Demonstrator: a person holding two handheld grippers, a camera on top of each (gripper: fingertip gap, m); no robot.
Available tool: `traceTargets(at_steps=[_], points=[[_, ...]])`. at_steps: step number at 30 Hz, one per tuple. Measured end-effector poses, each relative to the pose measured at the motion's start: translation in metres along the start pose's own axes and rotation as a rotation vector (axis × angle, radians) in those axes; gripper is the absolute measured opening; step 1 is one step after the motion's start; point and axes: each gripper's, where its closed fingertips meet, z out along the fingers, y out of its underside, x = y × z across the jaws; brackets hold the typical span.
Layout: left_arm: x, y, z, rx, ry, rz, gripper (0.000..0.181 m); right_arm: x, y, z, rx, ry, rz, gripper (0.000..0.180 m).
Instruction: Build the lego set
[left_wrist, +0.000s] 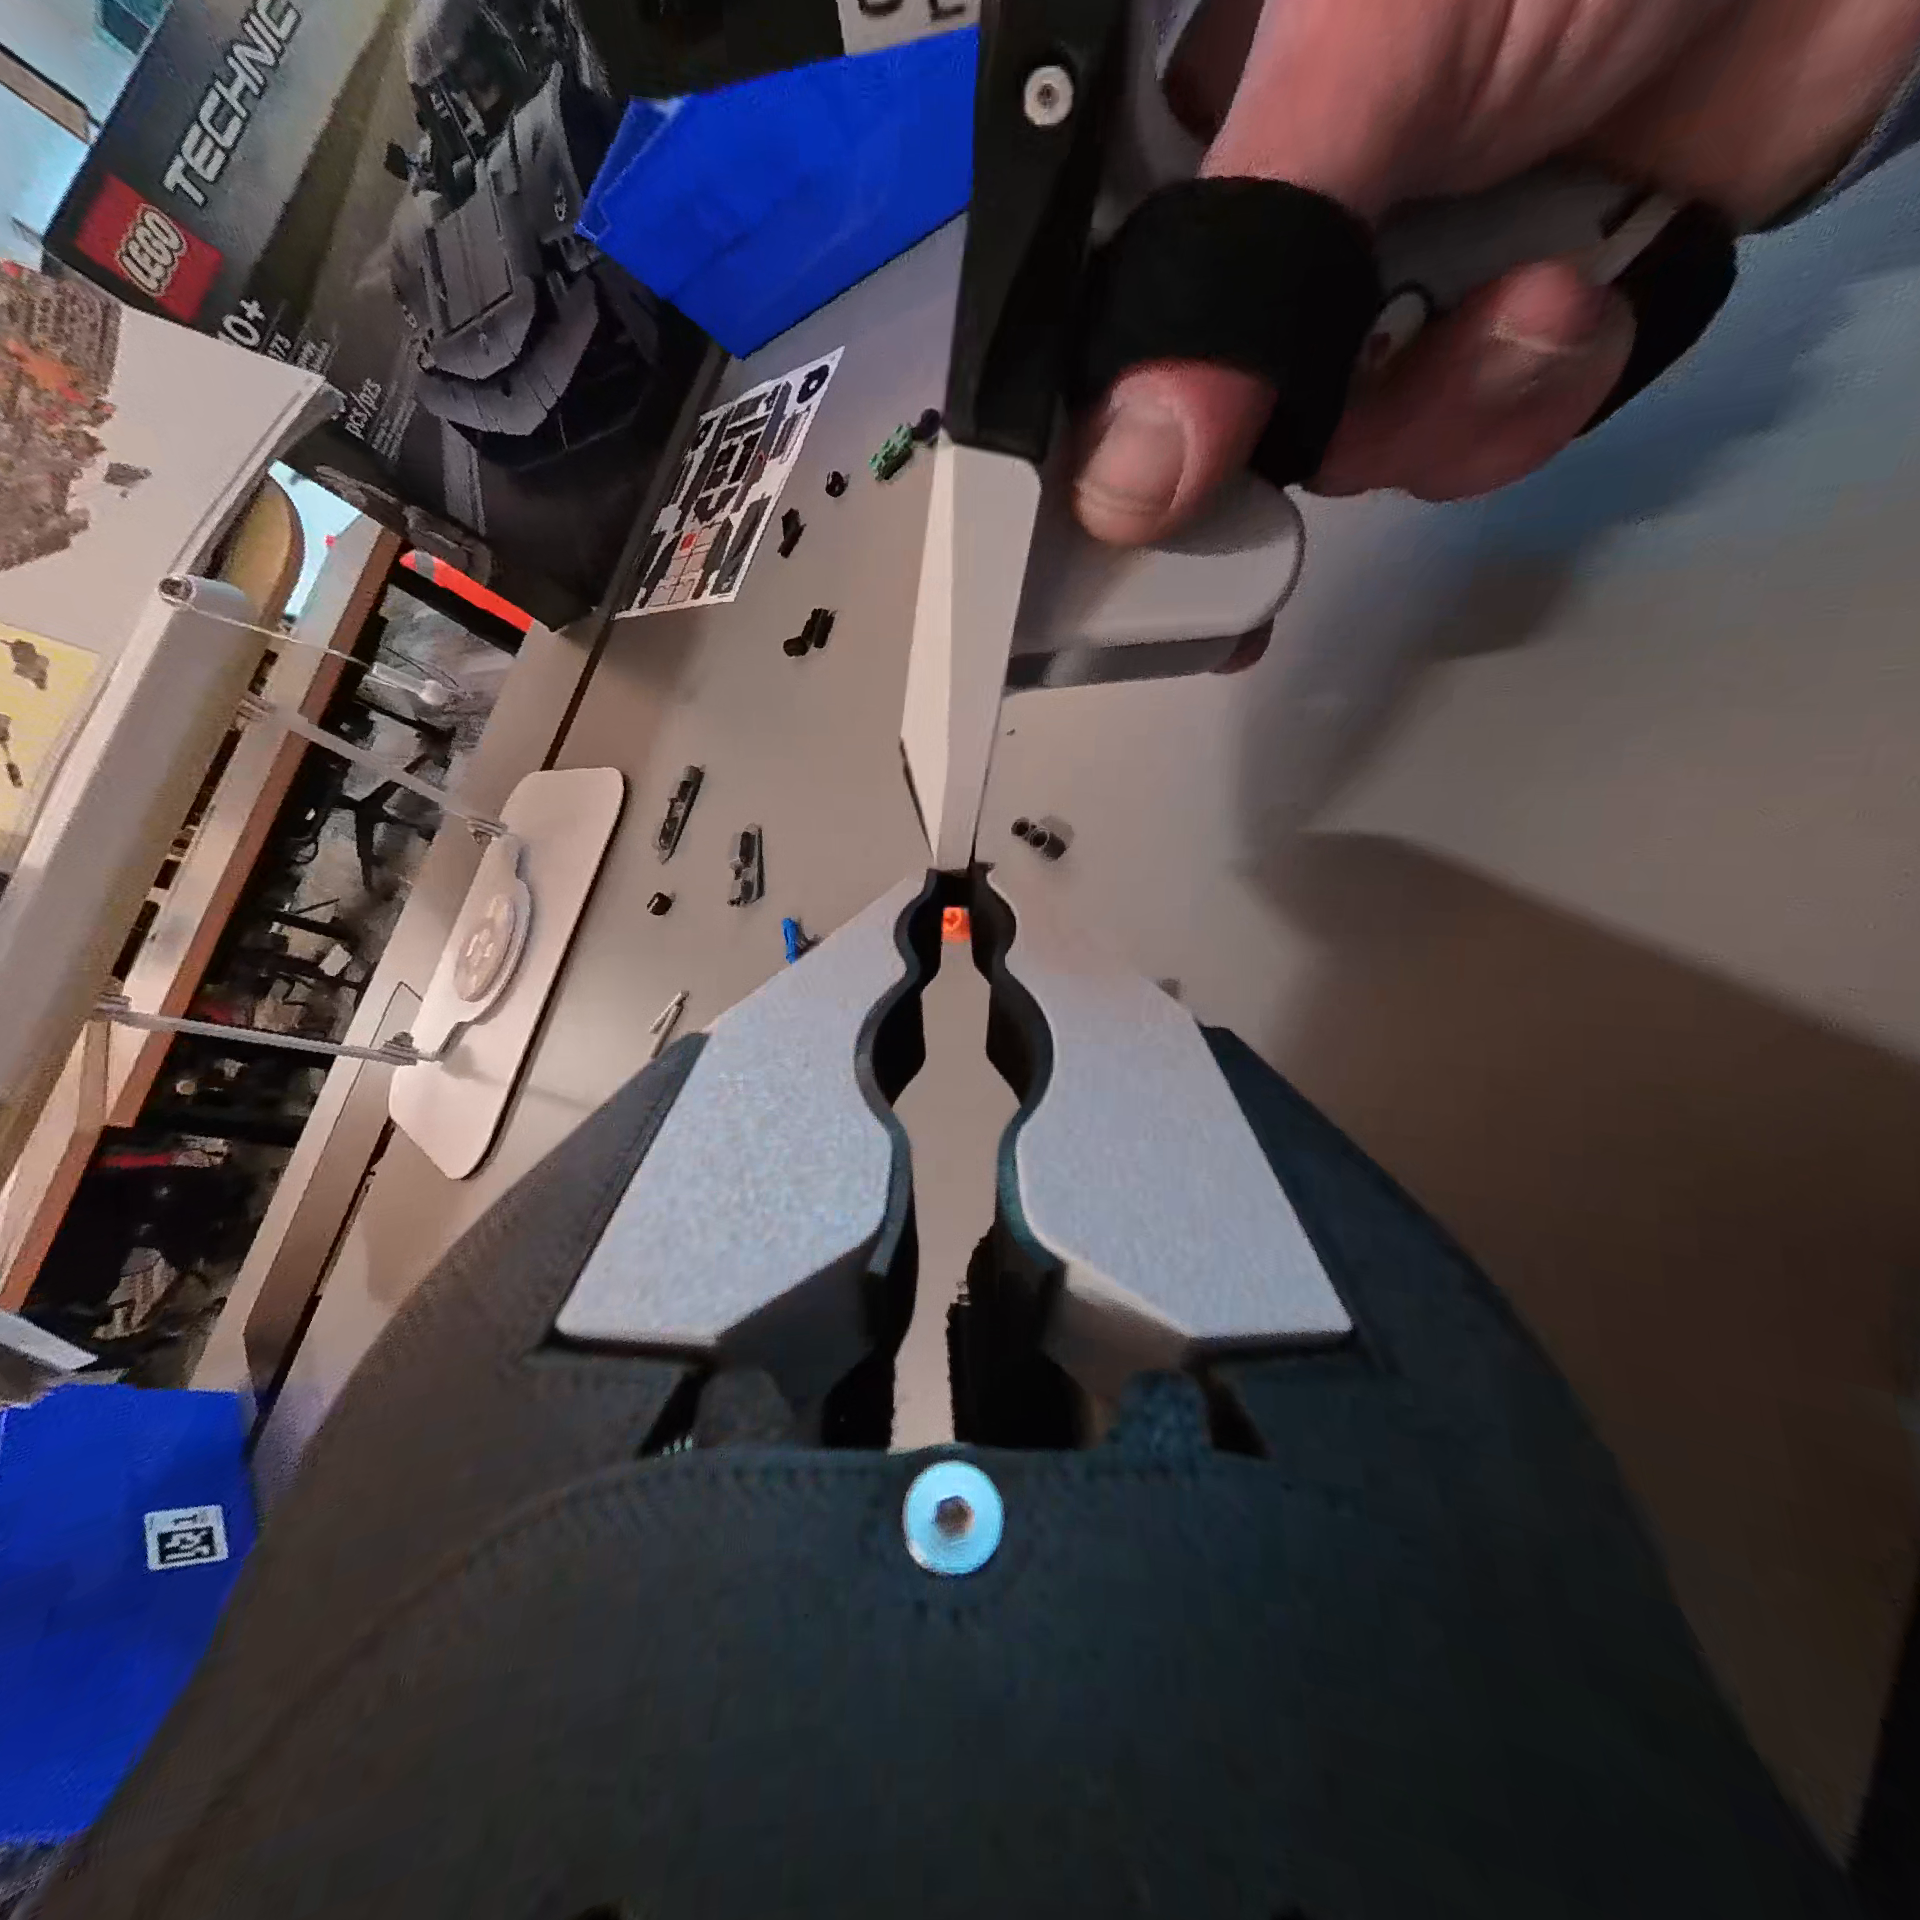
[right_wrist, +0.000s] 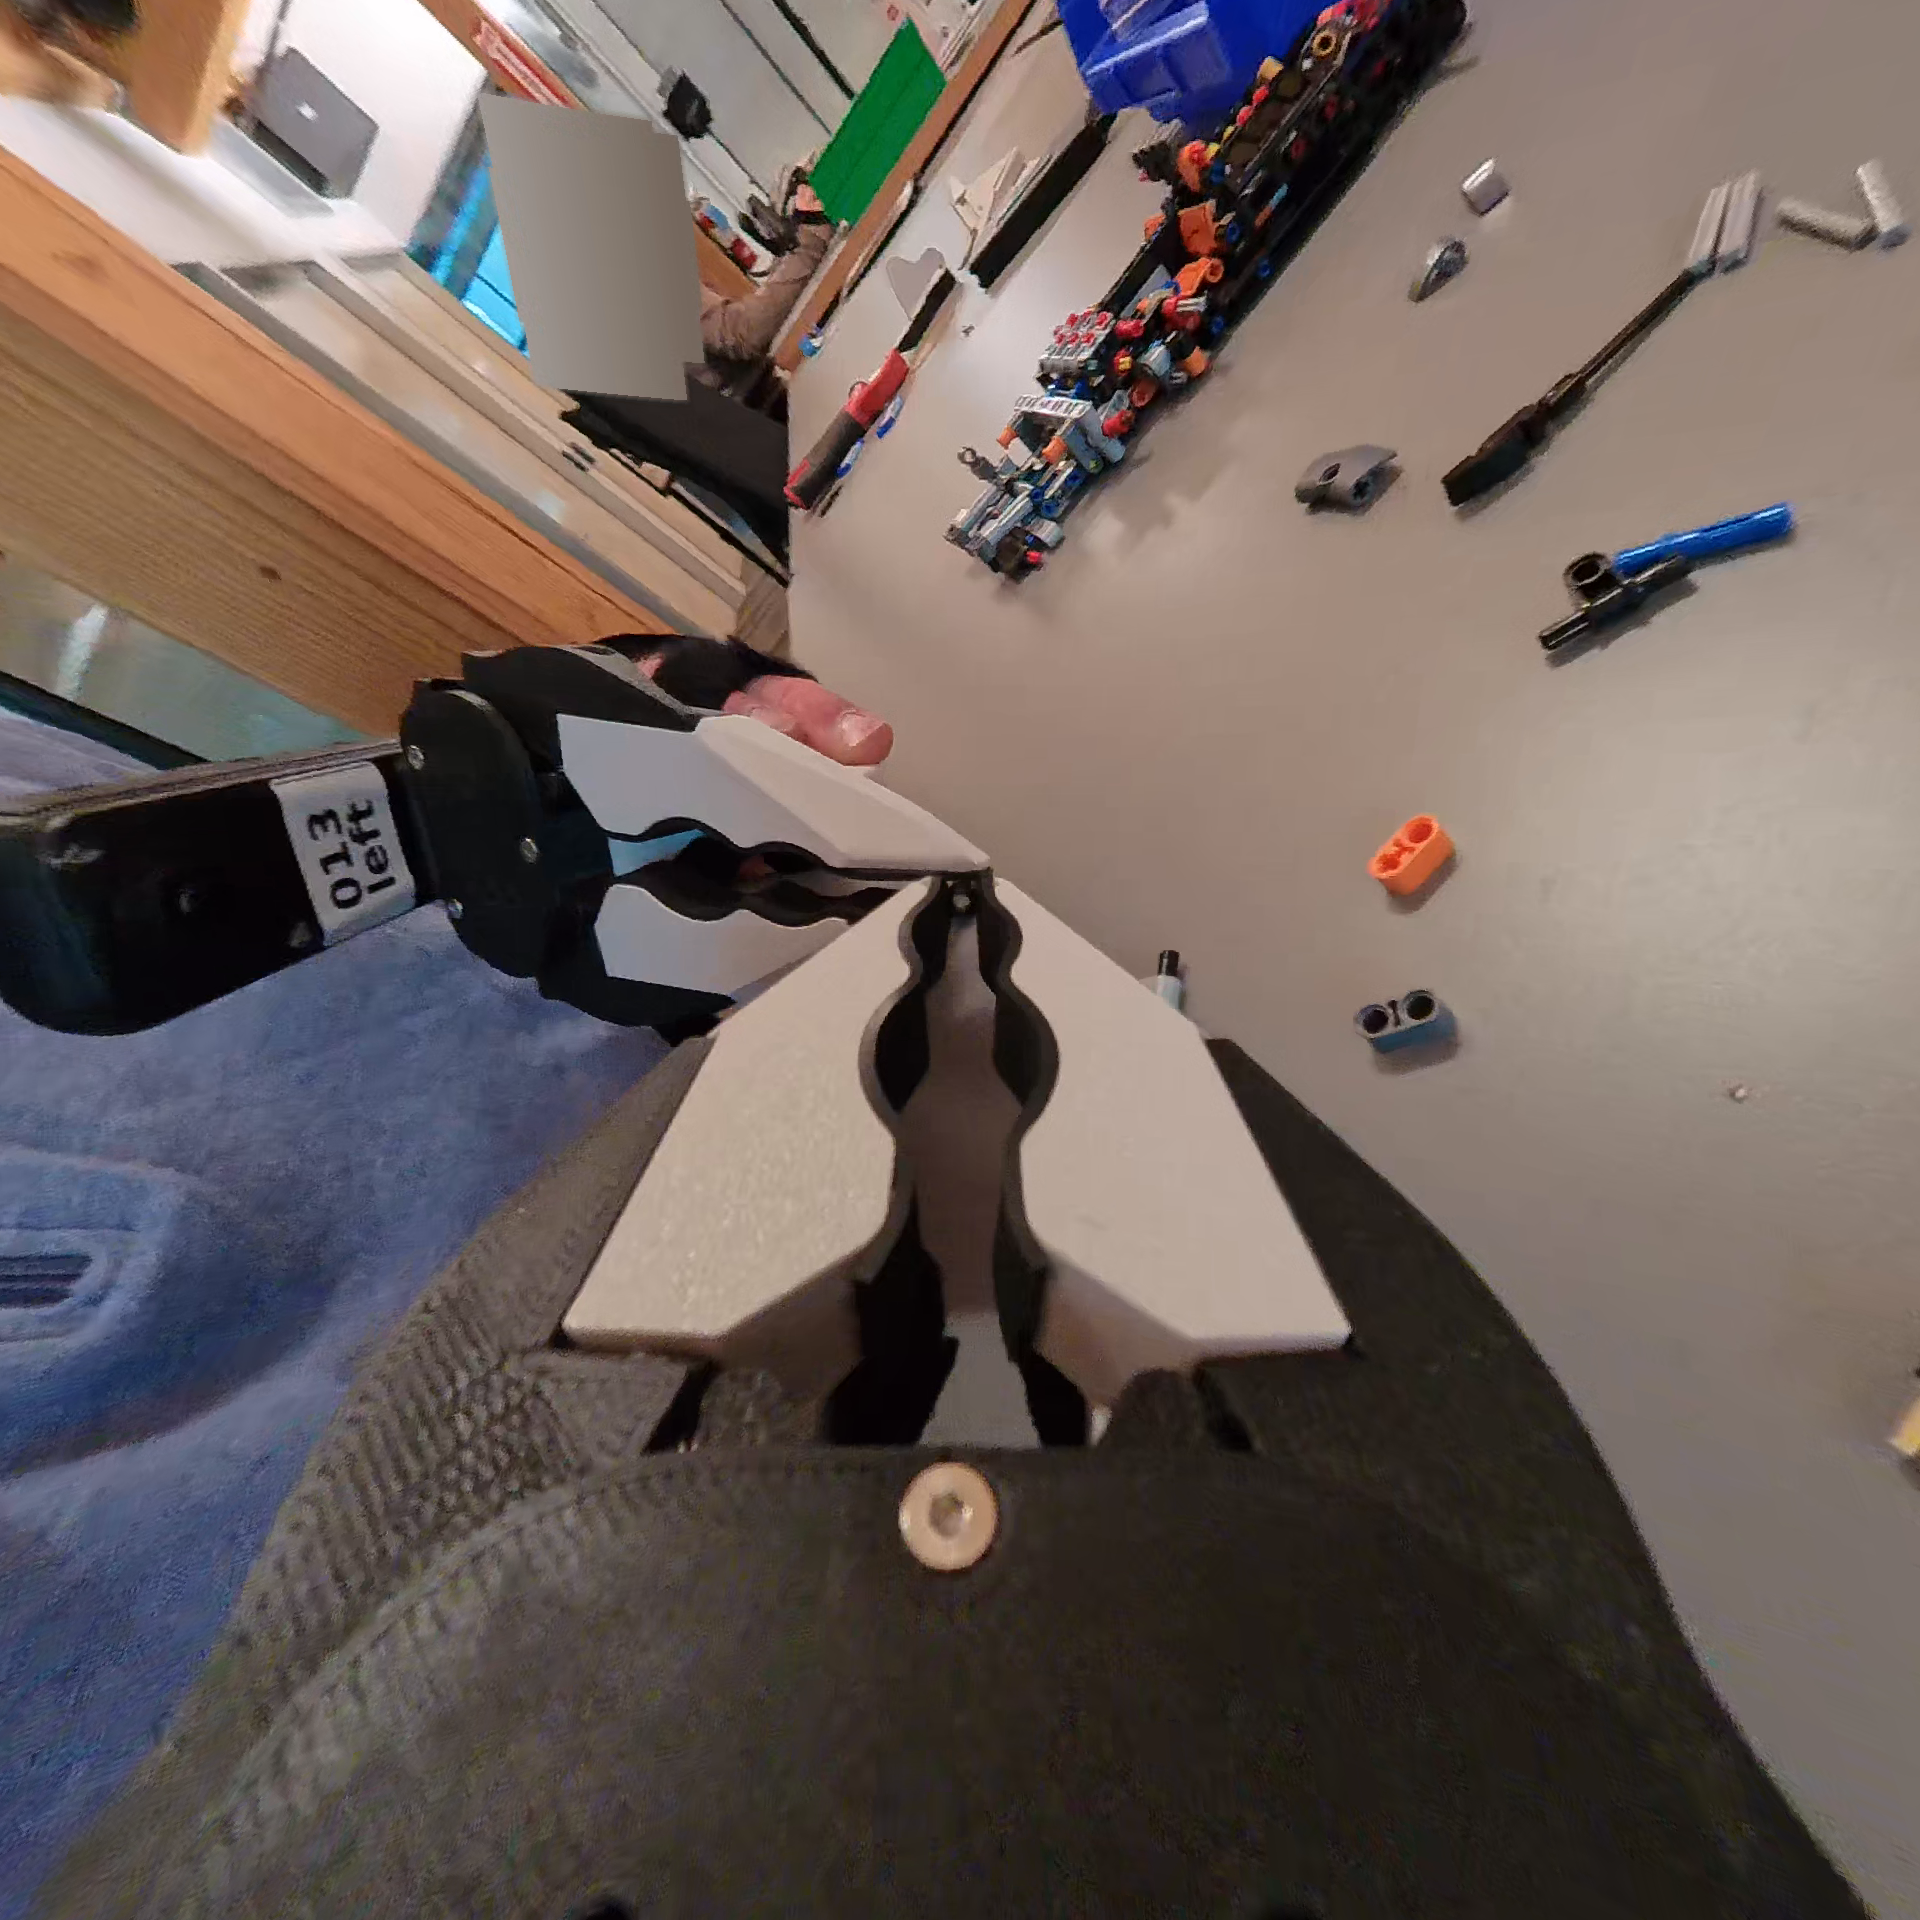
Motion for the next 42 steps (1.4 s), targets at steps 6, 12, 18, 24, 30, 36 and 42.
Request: traceTargets(at_steps=[6,12,18,24,30,36,42], points=[[0.008,0.009,-0.007,0.074,0.18,-0.089,0.009,0.012,0.017,0.004,-0.142,0.144,-0.173,0.003],[0.021,0.048,0.006,0.004,0.472,-0.207,0.029,0.027,0.044,0.013,-0.397,0.346,-0.469,0.003],[0.035,0.053,0.017,-0.009,0.698,-0.265,0.029,0.031,0.042,0.014,-0.477,0.45,-0.584,0.003],[0.038,0.051,0.022,-0.002,0.767,-0.212,0.021,0.035,0.046,0.014,-0.495,0.453,-0.561,0.003],[0.037,0.05,0.024,0.007,0.779,-0.197,0.017,0.034,0.044,0.014,-0.526,0.476,-0.595,0.003],[0.037,0.05,0.025,0.011,0.791,-0.193,0.016,0.039,0.042,0.01,-0.588,0.505,-0.652,0.003],[0.037,0.049,0.026,0.02,0.807,-0.174,0.016,0.04,0.045,0.012,-0.648,0.506,-0.689,0.003]])
